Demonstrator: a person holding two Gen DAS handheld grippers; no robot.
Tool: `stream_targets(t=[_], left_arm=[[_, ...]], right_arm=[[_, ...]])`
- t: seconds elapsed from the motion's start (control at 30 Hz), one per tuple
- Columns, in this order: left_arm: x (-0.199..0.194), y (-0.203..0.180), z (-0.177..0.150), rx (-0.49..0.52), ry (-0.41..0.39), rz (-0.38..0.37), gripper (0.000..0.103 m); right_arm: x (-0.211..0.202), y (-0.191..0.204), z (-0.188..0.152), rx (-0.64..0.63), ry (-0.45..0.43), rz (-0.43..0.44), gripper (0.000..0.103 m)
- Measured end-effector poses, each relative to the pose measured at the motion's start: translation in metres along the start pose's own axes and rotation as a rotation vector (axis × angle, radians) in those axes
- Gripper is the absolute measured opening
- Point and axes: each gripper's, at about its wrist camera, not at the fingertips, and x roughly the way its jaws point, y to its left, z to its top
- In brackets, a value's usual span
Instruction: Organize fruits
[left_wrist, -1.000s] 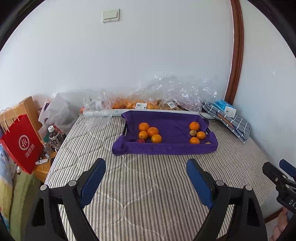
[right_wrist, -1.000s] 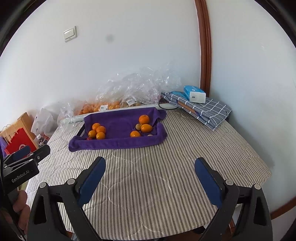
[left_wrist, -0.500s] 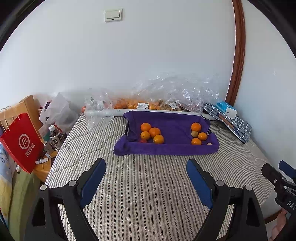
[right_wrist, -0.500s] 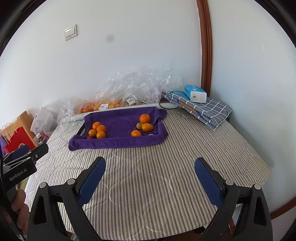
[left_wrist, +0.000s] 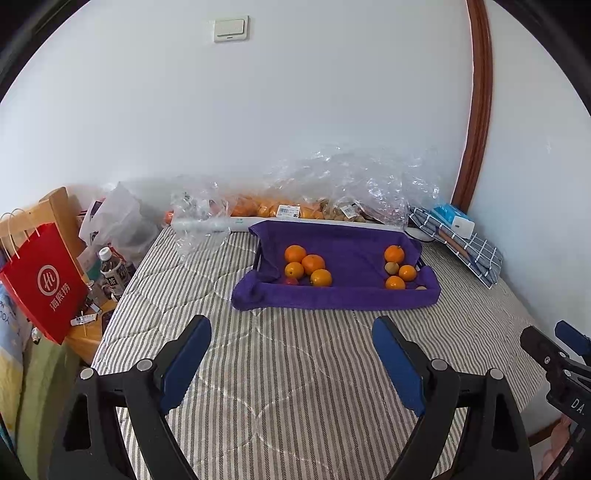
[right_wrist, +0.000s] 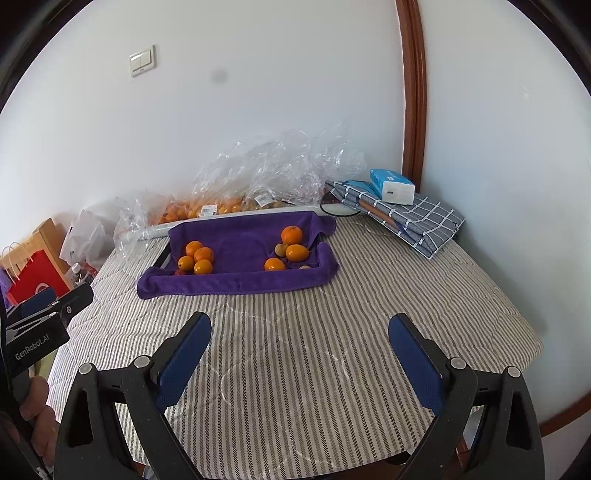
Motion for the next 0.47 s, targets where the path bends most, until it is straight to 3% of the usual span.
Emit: stream_targets(t=[0.47], left_arm=[[-0.0018, -0.0004, -0.0001, 0.012, -0.007, 0.007, 0.089]], right_arm=[[0.0026, 0.0011, 0.0023, -0.003, 0.005, 0.007, 0.096]])
